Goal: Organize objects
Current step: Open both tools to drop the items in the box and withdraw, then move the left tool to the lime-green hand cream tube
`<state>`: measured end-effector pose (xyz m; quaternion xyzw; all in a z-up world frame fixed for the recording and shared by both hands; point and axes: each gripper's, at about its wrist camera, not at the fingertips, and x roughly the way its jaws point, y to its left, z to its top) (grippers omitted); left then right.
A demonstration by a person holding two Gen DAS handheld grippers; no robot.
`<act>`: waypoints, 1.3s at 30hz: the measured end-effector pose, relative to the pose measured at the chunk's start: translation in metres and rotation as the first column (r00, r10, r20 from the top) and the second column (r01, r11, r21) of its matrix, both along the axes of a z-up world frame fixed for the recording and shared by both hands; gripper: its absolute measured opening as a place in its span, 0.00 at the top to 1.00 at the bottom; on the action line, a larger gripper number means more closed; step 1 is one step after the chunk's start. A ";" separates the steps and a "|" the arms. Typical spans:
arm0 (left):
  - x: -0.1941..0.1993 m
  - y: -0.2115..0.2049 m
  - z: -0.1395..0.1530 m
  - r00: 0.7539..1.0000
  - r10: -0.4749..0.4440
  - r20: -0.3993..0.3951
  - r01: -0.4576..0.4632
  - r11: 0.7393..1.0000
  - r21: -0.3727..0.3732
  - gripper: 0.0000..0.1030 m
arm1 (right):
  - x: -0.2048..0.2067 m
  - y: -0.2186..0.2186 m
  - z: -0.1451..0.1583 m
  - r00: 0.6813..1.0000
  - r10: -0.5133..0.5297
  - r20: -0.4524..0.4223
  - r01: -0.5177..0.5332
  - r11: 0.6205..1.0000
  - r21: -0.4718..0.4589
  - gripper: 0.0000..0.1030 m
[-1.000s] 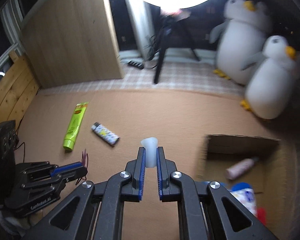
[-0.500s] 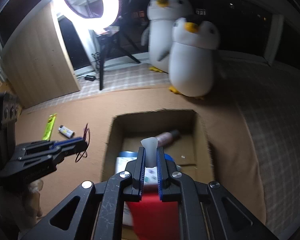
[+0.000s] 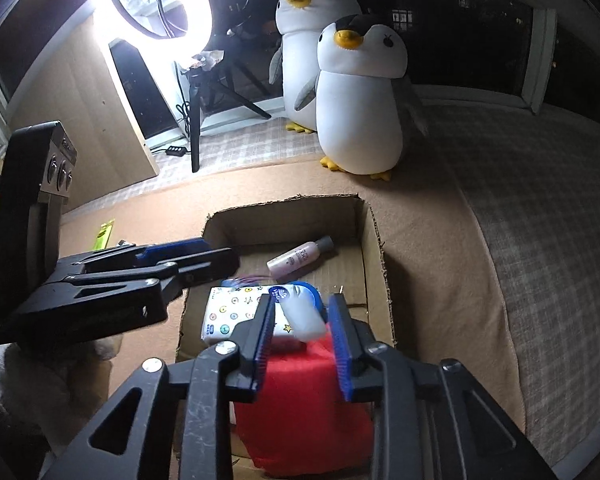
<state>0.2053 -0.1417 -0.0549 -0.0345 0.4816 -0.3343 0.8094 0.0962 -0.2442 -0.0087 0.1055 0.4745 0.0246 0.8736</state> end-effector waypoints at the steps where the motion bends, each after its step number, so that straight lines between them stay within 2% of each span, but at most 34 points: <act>1: 0.000 0.001 0.000 1.000 0.001 0.000 -0.001 1.000 0.001 0.43 | 0.000 0.000 0.000 1.000 -0.002 0.003 0.002 1.000 0.001 0.67; 3: 0.000 0.004 0.001 1.000 0.009 0.003 -0.009 1.000 0.004 0.43 | -0.001 0.000 0.001 1.000 -0.005 0.006 0.005 1.000 0.006 0.62; 10: -0.005 0.026 0.002 0.999 0.034 -0.009 -0.034 0.999 0.006 0.43 | -0.005 0.004 0.001 1.000 -0.010 0.004 0.010 0.999 0.037 0.56; 19: -0.015 0.102 0.005 0.990 0.138 0.018 -0.139 0.988 0.066 0.43 | -0.011 0.043 -0.002 0.999 0.035 -0.006 -0.034 0.996 0.078 0.53; 23: -0.015 0.150 0.005 0.975 0.217 0.041 -0.220 0.969 0.113 0.43 | -0.011 0.070 -0.002 0.998 0.067 -0.005 -0.066 0.995 0.068 0.53; 29: -0.020 0.218 0.009 0.949 0.310 0.067 -0.316 0.937 0.146 0.43 | -0.009 0.108 0.000 0.994 0.108 -0.003 -0.108 0.990 0.087 0.51; 34: -0.020 0.255 0.011 0.931 0.351 0.094 -0.363 0.914 0.182 0.43 | -0.006 0.139 -0.001 0.990 0.141 -0.010 -0.140 0.986 0.089 0.51; 39: -0.006 0.283 0.004 0.918 0.385 0.100 -0.398 0.889 0.228 0.35 | -0.004 0.166 0.000 0.987 0.160 -0.014 -0.158 0.984 0.081 0.50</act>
